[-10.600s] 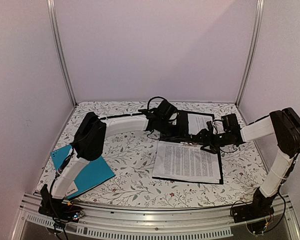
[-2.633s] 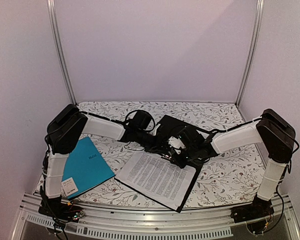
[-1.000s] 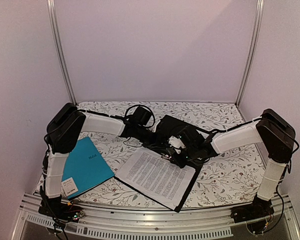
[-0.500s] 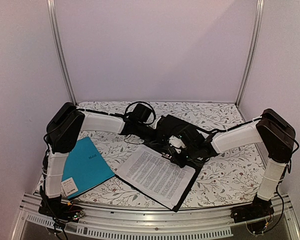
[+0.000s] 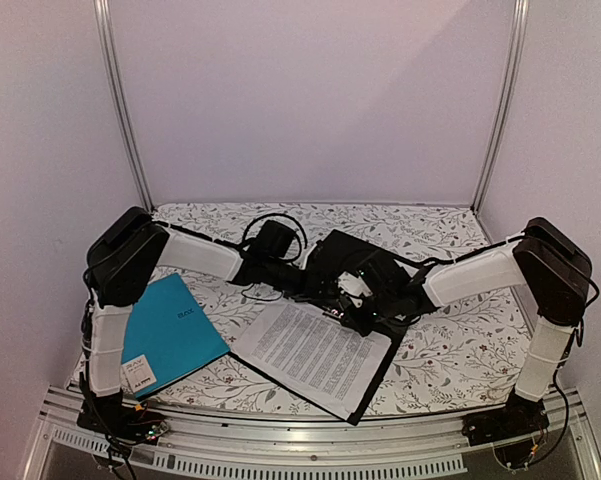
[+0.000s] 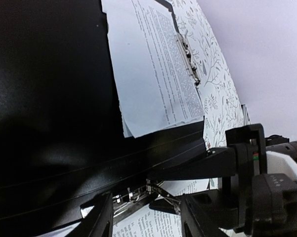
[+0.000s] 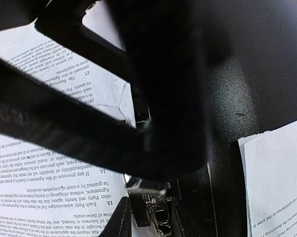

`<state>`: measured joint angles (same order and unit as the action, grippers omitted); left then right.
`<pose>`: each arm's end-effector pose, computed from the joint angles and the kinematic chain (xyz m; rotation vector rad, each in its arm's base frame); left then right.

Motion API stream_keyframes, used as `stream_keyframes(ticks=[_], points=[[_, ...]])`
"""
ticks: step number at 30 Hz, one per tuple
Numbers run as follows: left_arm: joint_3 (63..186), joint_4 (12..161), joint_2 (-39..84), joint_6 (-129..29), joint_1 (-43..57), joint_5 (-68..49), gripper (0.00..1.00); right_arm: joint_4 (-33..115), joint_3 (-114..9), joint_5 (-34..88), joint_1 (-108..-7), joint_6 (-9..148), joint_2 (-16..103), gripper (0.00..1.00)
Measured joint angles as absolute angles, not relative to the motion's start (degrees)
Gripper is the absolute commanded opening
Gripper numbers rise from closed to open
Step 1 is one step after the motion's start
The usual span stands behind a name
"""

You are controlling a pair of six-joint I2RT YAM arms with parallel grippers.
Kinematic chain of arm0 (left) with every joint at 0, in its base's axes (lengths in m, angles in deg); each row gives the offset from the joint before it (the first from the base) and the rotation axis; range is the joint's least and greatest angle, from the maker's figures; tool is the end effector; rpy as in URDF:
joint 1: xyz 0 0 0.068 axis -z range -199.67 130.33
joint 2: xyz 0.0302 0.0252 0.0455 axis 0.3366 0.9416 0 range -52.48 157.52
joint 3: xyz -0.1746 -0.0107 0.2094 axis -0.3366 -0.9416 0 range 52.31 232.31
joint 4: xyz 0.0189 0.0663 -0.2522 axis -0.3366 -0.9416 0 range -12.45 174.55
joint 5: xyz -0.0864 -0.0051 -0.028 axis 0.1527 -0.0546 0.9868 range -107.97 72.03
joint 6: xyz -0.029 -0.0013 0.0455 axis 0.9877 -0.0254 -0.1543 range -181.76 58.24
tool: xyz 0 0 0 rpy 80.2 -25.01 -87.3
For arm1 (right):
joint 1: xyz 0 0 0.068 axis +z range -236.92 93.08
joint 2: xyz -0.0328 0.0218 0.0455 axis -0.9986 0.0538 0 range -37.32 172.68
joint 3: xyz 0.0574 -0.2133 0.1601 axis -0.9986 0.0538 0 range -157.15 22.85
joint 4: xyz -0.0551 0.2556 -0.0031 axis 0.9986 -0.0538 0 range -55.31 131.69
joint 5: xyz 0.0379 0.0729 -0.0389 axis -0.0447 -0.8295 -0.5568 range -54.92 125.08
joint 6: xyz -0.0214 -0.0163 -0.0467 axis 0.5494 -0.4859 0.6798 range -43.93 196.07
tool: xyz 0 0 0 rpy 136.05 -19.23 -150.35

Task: Put the files into the folder
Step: Clamp the file onto the spring clip on the folder.

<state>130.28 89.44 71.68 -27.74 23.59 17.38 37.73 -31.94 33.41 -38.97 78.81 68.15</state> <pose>0.3198 -0.3293 0.1287 0.5643 2.4787 -1.3375 0.2374 0.2648 0.1271 -1.1069 2.3094 0.3481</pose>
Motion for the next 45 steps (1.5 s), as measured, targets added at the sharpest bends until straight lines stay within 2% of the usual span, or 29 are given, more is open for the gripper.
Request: stream_keyframes(ticks=[14,19,35,45], points=[[120.40,101.44,69.15,-29.21,23.64,16.90,0.46,37.73,-31.94,31.00,-39.52,78.66,68.13,0.00],[117.67,105.15,67.14,-31.74,23.66,15.31,0.40,37.68,-31.94,30.06,-39.80,78.61,68.13,0.00],[115.11,111.43,66.13,-45.16,28.03,9.73,0.32,37.60,-31.96,28.95,-40.13,78.48,68.13,0.00],[114.87,112.82,66.13,-49.64,29.23,5.73,0.23,37.55,-31.96,28.95,-40.13,78.48,68.13,0.00]])
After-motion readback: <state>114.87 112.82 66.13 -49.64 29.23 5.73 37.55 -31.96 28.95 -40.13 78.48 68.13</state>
